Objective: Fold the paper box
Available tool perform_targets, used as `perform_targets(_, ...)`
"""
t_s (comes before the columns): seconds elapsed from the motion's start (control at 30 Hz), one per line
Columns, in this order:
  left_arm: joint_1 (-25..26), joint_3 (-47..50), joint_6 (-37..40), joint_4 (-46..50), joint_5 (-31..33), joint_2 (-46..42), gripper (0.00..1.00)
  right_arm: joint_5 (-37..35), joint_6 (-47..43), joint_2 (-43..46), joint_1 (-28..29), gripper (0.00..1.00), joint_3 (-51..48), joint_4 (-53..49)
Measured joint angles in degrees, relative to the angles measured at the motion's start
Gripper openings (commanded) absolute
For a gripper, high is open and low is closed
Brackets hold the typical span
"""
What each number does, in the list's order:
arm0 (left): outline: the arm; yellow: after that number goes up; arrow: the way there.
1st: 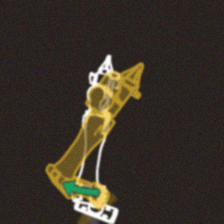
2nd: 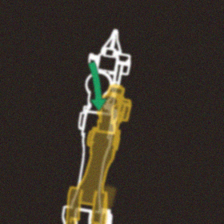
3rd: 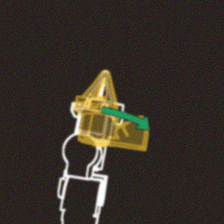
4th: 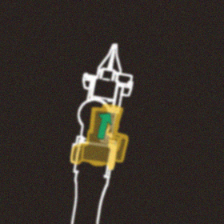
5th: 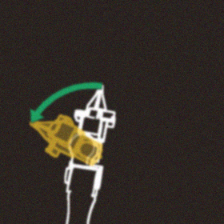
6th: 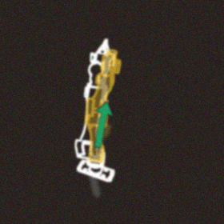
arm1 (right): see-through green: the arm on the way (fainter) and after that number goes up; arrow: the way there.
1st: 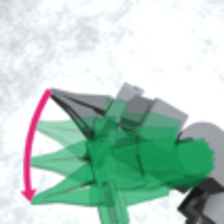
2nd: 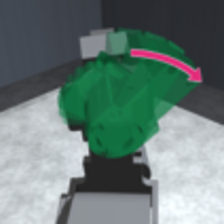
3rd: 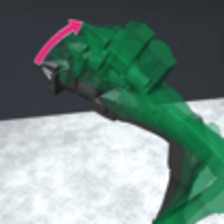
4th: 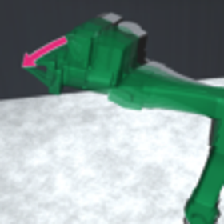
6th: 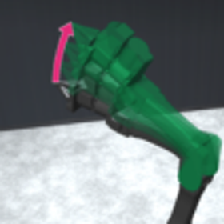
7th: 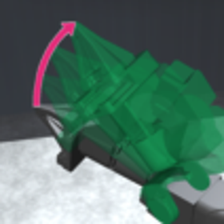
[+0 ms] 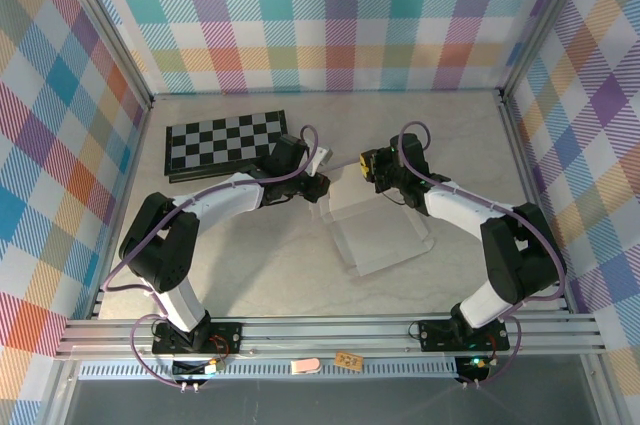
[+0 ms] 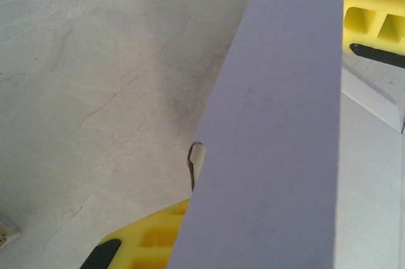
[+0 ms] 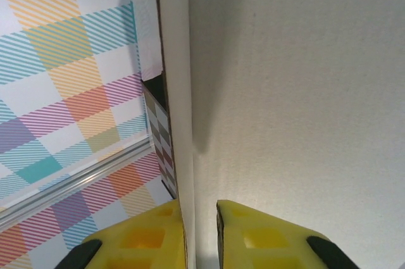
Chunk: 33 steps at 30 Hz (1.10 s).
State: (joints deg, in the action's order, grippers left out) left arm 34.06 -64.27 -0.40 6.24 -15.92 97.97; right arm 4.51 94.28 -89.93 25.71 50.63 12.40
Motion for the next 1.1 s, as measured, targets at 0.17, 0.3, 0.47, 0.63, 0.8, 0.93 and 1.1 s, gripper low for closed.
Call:
perform_targets(0.17,-0.1,0.0,-0.2,0.2,0.0,0.2,0.0,0.0,-0.2,0.4,0.1,0.18,0.1,-2.3)
perform_targets(0.3,-0.3,0.0,-0.7,0.3,-0.2,0.6,0.0,-0.3,-0.9,1.6,0.2,0.18,-1.3,-2.8)
perform_targets(0.47,-0.4,0.0,-1.6,1.0,-0.9,1.1,0.0,-0.3,-5.2,1.8,0.3,0.2,-3.5,-0.3)
perform_targets(0.63,-0.5,0.0,-2.5,1.6,-0.9,1.2,0.0,0.8,-10.2,-0.1,0.2,0.11,-6.0,8.0)
perform_targets(0.8,-1.2,0.0,-4.2,2.5,-0.9,1.8,0.0,2.7,-11.5,-4.2,0.2,0.13,-8.3,18.7)
perform_targets(0.93,-1.6,0.0,-5.5,2.8,-1.0,2.1,0.0,3.4,-10.8,-6.0,0.2,0.17,-10.7,25.0)
perform_targets(1.1,-1.6,0.0,-6.3,2.8,-1.1,2.1,0.0,3.4,-8.8,-5.8,0.2,0.23,-13.3,28.9)
